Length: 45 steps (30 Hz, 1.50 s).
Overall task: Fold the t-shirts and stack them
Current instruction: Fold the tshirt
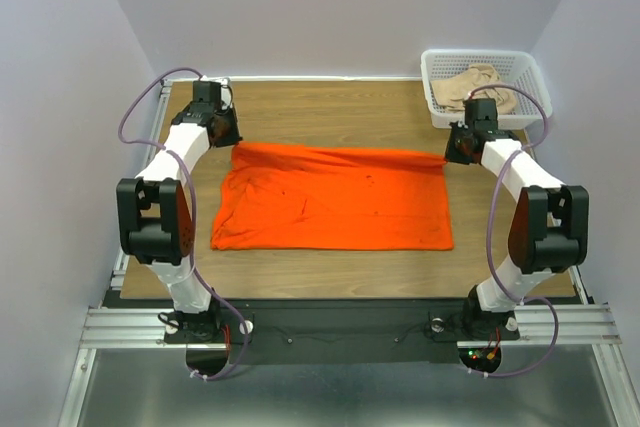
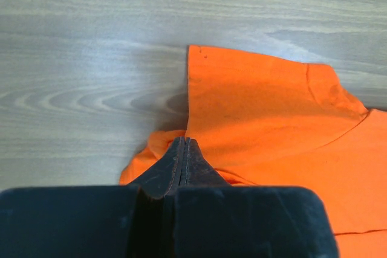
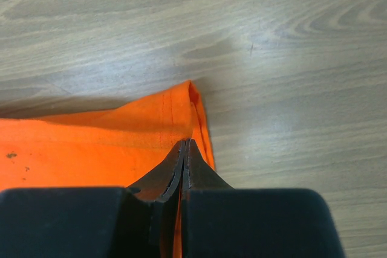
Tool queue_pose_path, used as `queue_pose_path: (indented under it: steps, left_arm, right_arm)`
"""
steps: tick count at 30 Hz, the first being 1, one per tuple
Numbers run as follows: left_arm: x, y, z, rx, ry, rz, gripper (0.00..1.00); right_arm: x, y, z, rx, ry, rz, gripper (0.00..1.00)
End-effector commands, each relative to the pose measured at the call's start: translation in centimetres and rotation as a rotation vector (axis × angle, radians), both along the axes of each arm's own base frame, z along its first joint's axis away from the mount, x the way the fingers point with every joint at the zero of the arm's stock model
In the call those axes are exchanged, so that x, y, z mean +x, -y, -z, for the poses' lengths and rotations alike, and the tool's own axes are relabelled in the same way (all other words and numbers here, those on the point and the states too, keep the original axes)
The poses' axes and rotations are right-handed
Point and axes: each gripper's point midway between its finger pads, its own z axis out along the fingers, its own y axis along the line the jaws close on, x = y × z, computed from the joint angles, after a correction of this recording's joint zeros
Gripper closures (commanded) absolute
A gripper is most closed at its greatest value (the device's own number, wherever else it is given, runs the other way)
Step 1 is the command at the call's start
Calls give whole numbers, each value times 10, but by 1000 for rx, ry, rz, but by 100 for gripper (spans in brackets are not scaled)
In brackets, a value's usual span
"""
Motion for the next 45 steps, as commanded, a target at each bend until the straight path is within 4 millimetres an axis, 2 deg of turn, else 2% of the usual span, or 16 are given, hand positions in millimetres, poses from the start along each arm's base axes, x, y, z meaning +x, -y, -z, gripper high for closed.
queue_pose_path:
  steps: [1,6,11,20,27,33,40,43,45]
  left_arm:
    - [-15,-5,-21,0,38,-29,100]
    - [-34,-7,-15,-2,23,-41,100]
    - [-48,-10,-20,2,43,-55,100]
    - [-80,-11,17,-17,-36,-85,100]
    - [-87,-12,37,-33,-50,-123,100]
    - [-96,-6,62,-62,-106,-124,100]
    - [-99,-11,72,-48,-113,-157,100]
    - [-101,-13,72,-46,-115,-167,100]
    - [-102,-12,68,-48,-103,-164,96]
  right_arm:
    - [-2,0,-16,9,57,21,99]
    - [-13,1,-11,23,47,49,99]
    - [-21,3,-13,18,52,71,99]
    - [-41,6,12,24,-9,122,99]
    - [-51,12,27,7,-48,174,99]
    - [-66,10,58,24,-128,192,99]
    - [-67,7,66,46,-130,199,98]
    - [-70,6,67,52,-134,208,89]
    - [-69,3,60,69,-115,206,76]
